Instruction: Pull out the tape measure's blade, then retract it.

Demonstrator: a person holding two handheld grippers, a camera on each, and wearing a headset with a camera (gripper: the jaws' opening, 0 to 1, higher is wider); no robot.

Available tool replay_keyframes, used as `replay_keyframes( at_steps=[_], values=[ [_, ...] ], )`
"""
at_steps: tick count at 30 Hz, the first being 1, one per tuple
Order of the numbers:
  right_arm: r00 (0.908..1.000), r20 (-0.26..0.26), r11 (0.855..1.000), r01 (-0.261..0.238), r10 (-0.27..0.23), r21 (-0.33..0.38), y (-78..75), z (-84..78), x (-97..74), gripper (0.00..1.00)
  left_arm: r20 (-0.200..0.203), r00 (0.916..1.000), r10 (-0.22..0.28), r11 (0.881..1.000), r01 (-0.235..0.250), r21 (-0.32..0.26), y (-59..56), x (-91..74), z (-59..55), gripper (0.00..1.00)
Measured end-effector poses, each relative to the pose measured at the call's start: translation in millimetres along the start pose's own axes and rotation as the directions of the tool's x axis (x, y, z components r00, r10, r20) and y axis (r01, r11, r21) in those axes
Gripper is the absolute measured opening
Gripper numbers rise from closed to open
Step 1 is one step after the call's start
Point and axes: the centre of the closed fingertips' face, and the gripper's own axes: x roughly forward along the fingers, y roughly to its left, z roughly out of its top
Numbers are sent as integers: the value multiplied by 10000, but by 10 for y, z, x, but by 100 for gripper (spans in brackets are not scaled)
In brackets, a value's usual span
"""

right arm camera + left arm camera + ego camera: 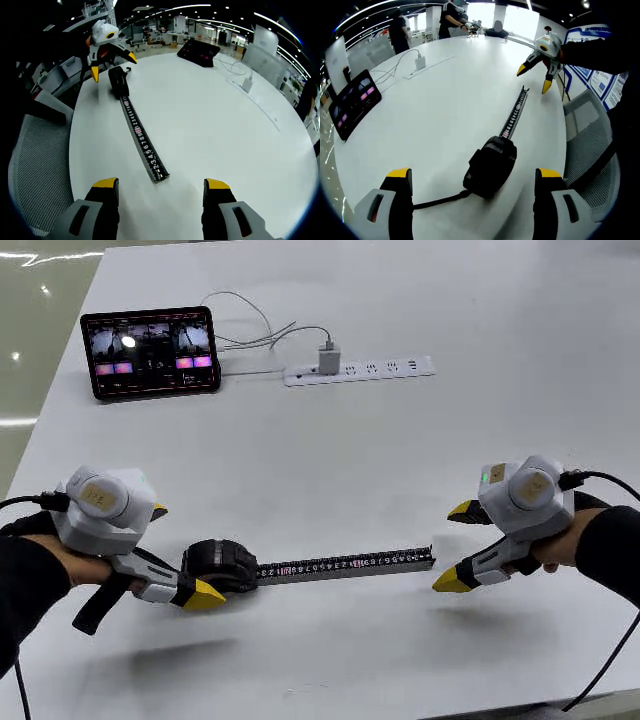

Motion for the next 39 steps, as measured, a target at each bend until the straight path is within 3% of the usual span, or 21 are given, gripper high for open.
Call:
replay_keyframes(
  at_steps=[2,6,8,9,11,12,13,16,26,29,32,37,39],
  values=[
    [9999,111,9998,128,-130,181,-6,-8,-14,69,-125,9999,111,9998,-113,-139,12,0,-53,99],
    [9984,394,9982,388,-407,464,8,-27,-58,72,262,9995,174,9976,-156,-676,-29,-23,-80,99],
    [9964,579,9966,593,-626,576,-2,-33,-82,74,478,9974,537,9968,-506,-624,-6,-40,-93,99],
    [9950,714,9955,647,-696,695,-3,-34,-100,75,876,9890,1188,9925,-1158,-381,85,-67,-50,99],
    [9929,845,9937,770,-838,809,-9,-42,-131,78,1129,9792,1688,9852,-1642,-487,132,-113,-41,99],
    [9905,991,9924,869,-953,866,-16,-39,-156,80,1232,9755,1823,9822,-1748,-687,134,-131,-47,99],
    [9895,1031,9909,913,-1015,994,-26,-48,-171,82,1171,9781,1718,9841,-1649,-662,113,-141,-71,99],
    [9873,1099,9863,995,-1143,1317,-18,-89,-201,88,1340,9691,2073,9764,-1966,-889,133,-167,-100,99],
    [9826,1307,9820,1116,-1319,1524,63,-195,-280,99,1816,9561,2300,9655,-2007,-1661,93,-234,-146,99],
    [9788,1391,9781,1269,-1505,1652,42,-230,-317,99,2151,9461,2421,9587,-1991,-2032,90,-282,-133,99],
    [9770,1399,9757,1364,-1611,1714,27,-280,-349,99,2258,9426,2459,9578,-2004,-2063,73,-302,-160,99],
    [9696,1544,9709,1621,-1899,1763,-2,-339,-429,99,2659,9292,2568,9568,-2055,-2059,35,-341,-179,99],
    [9675,1642,9707,1626,-1921,1771,-18,-371,-472,99,2616,9305,2564,9567,-2056,-2061,19,-332,-223,99]
  ],
)
